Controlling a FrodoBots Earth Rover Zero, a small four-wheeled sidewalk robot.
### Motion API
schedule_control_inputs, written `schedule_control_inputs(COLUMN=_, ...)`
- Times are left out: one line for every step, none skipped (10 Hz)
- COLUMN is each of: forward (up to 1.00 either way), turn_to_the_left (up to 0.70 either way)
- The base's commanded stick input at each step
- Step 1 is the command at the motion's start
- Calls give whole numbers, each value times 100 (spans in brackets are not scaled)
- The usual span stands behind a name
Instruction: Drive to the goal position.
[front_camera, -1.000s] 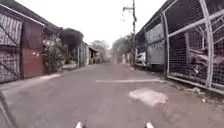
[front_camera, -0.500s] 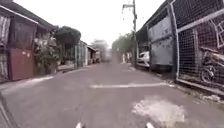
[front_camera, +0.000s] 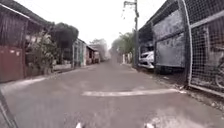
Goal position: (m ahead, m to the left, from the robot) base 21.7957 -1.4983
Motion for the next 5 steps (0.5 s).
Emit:
schedule_control_inputs(forward=100, turn_to_the_left=0)
schedule_control_inputs(forward=100, turn_to_the_left=0)
schedule_control_inputs(forward=100, turn_to_the_left=2)
schedule_control_inputs(forward=100, turn_to_the_left=3)
schedule_control_inputs(forward=100, turn_to_the_left=4)
